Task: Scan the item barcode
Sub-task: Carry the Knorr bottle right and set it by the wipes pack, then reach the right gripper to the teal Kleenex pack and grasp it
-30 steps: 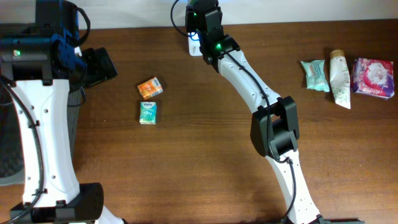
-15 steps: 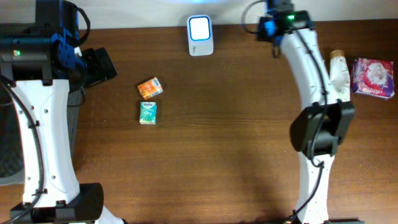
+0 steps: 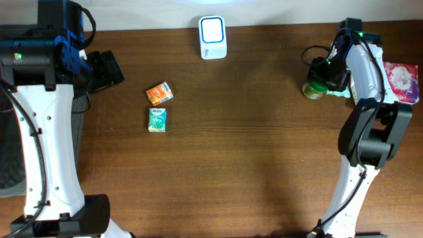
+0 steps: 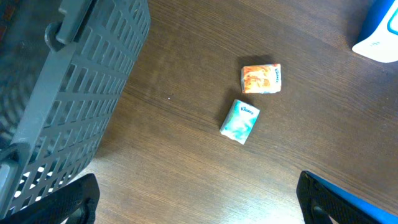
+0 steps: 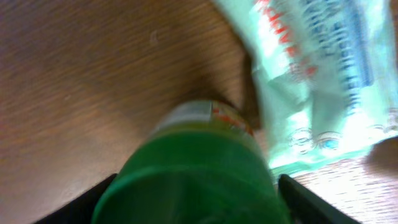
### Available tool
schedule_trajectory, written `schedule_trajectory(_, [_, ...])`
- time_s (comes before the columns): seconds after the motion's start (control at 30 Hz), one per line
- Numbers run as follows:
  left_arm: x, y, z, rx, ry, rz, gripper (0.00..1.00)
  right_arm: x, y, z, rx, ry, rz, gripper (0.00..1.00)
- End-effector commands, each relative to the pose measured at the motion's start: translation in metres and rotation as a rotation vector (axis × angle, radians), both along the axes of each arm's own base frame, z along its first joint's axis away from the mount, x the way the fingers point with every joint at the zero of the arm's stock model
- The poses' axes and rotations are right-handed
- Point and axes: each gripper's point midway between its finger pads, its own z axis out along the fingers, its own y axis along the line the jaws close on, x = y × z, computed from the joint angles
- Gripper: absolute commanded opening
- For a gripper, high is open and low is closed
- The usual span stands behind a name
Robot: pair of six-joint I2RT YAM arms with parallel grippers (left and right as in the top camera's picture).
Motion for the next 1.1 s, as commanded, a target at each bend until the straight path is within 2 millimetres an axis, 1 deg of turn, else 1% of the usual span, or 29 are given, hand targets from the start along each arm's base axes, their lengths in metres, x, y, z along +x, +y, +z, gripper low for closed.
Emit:
schedule_trajectory(0.0, [-0.003,0.001,0.006,0.001,-0.018,0.009,0.99,-0.002,-0.036,0.004,-0.142,-0.001,-0.042,0.84])
schedule_trajectory(0.07, [-0.003,0.001,0.006,0.001,-0.018,0.009,0.99,0.000,-0.043,0.009,-0.155,-0.011,-0.052,0.91])
schedule_trajectory(0.13, [-0.003,0.001,0.006,0.001,-0.018,0.009,0.99,0.006,-0.043,0.032,-0.162,-0.042,-0.054,0.92])
schedule_trajectory(0.2, [-0.003,0.001,0.006,0.001,-0.018,0.009,0.99,0.012,-0.043,0.085,-0.170,-0.108,-0.057,0.93])
schedule_trajectory(0.23, [-0.003,0.001,0.006,0.001,-0.018,0.009,0.99,0.012,-0.035,0.107,-0.140,-0.140,-0.046,0.93])
schedule_trajectory(0.27, [-0.003,0.001,0.006,0.001,-0.018,0.009,0.99,0.013,-0.002,0.144,0.007,-0.209,0.004,0.93])
schedule_trajectory(0.3, [-0.003,0.001,0.006,0.001,-0.018,0.009,0.99,0.012,0.033,0.170,0.155,-0.267,0.086,0.94])
schedule_trajectory(0.33, [-0.003,0.001,0.006,0.001,-0.018,0.009,0.99,0.009,0.074,0.192,0.311,-0.322,0.220,0.95])
schedule_trajectory(0.37, [-0.003,0.001,0.006,0.001,-0.018,0.009,0.99,0.000,0.113,0.203,0.435,-0.328,0.314,0.97])
schedule_trajectory(0.4, [-0.003,0.001,0.006,0.001,-0.018,0.009,0.99,-0.005,0.134,0.201,0.456,-0.303,0.362,0.97])
schedule_trajectory(0.43, [-0.003,0.001,0.006,0.001,-0.018,0.009,0.99,-0.012,0.159,0.194,0.450,-0.260,0.407,0.98])
schedule_trajectory(0.47, [-0.003,0.001,0.006,0.001,-0.018,0.009,0.99,-0.020,0.189,0.187,0.432,-0.222,0.468,1.00])
schedule_trajectory(0.53, [-0.003,0.001,0.006,0.001,-0.018,0.009,0.99,-0.029,0.237,0.176,0.360,-0.198,0.579,0.99])
schedule_trajectory(0.57, [-0.003,0.001,0.006,0.001,-0.018,0.009,0.99,-0.031,0.265,0.169,0.315,-0.205,0.642,0.99])
schedule_trajectory(0.6, [-0.003,0.001,0.006,0.001,-0.018,0.009,0.99,-0.032,0.279,0.166,0.304,-0.211,0.672,0.99])
schedule_trajectory(0.63, [-0.003,0.001,0.006,0.001,-0.018,0.009,0.99,-0.035,0.308,0.159,0.307,-0.222,0.732,0.99])
schedule_trajectory(0.67, [-0.003,0.001,0.006,0.001,-0.018,0.009,0.99,-0.038,0.331,0.152,0.315,-0.224,0.768,0.99])
schedule_trajectory(0.7, [-0.003,0.001,0.006,0.001,-0.018,0.009,0.99,-0.039,0.347,0.144,0.325,-0.216,0.775,0.99])
schedule_trajectory(0.73, [-0.003,0.001,0.006,0.001,-0.018,0.009,0.99,-0.045,0.363,0.133,0.328,-0.199,0.807,0.99])
schedule_trajectory(0.77, [-0.003,0.001,0.006,0.001,-0.018,0.009,0.99,-0.054,0.377,0.123,0.331,-0.174,0.836,0.99])
schedule_trajectory(0.8, [-0.003,0.001,0.006,0.001,-0.018,0.009,0.99,-0.061,0.388,0.119,0.333,-0.165,0.859,0.99])
schedule_trajectory(0.87, [-0.003,0.001,0.006,0.001,-0.018,0.009,0.99,-0.063,0.404,0.115,0.338,-0.187,0.889,0.99])
schedule_trajectory(0.9, [-0.003,0.001,0.006,0.001,-0.018,0.009,0.99,-0.062,0.408,0.112,0.343,-0.191,0.881,0.99])
schedule_trajectory(0.93, [-0.003,0.001,0.006,0.001,-0.018,0.009,0.99,-0.059,0.415,0.106,0.362,-0.180,0.819,0.99])
schedule_trajectory(0.97, [-0.003,0.001,0.006,0.001,-0.018,0.009,0.99,-0.059,0.421,0.097,0.379,-0.160,0.756,0.99])
schedule_trajectory(1.0, [-0.003,0.001,0.006,0.001,-0.018,0.009,0.99,-0.060,0.426,0.083,0.390,-0.135,0.715,0.99])
schedule_trajectory(1.07, [-0.003,0.001,0.006,0.001,-0.018,0.009,0.99,-0.067,0.437,0.056,0.399,-0.100,0.695,0.99])
